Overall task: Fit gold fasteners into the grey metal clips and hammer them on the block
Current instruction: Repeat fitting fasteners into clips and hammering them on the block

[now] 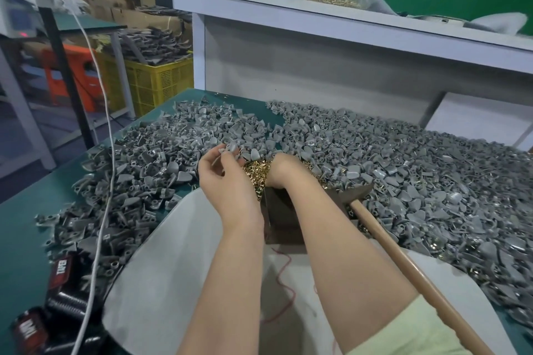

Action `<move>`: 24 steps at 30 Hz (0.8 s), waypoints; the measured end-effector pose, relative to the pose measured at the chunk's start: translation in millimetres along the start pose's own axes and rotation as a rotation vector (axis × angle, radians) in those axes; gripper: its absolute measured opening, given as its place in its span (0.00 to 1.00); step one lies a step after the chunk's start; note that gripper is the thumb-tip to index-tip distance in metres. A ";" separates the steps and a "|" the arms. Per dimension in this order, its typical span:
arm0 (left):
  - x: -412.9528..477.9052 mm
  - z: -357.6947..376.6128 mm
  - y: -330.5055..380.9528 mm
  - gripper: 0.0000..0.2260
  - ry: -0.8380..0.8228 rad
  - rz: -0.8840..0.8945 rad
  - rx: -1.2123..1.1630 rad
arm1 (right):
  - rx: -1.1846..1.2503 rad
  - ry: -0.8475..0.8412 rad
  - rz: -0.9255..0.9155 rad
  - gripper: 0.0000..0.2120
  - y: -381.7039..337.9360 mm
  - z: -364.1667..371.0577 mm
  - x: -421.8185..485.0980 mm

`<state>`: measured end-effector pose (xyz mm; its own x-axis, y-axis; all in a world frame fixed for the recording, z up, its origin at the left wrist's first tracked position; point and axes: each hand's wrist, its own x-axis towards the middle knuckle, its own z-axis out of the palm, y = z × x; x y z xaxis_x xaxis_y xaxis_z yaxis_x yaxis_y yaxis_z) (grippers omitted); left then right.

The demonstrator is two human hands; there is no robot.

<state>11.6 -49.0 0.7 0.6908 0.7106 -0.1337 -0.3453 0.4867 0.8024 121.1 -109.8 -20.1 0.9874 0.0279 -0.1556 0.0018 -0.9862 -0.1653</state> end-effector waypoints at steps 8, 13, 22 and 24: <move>-8.2 4.3 -7.3 0.06 -0.232 0.050 0.212 | 0.570 0.140 -0.022 0.09 32.3 -21.8 -21.7; -18.1 8.5 -11.3 0.06 -0.348 0.133 0.345 | 0.673 0.172 -0.073 0.08 45.7 -25.8 -36.7; -32.5 12.0 -19.2 0.03 -0.628 0.231 0.707 | 1.015 0.270 -0.057 0.10 95.1 -30.6 -79.7; -35.3 10.6 -21.7 0.03 -0.699 0.304 0.911 | 1.115 0.332 -0.038 0.09 105.6 -29.2 -91.4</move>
<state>1.4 -90.0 -5.9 0.9531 0.1654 0.2536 -0.1715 -0.3955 0.9023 35.6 -221.3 5.1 0.9828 -0.1528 0.1036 0.0555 -0.2908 -0.9552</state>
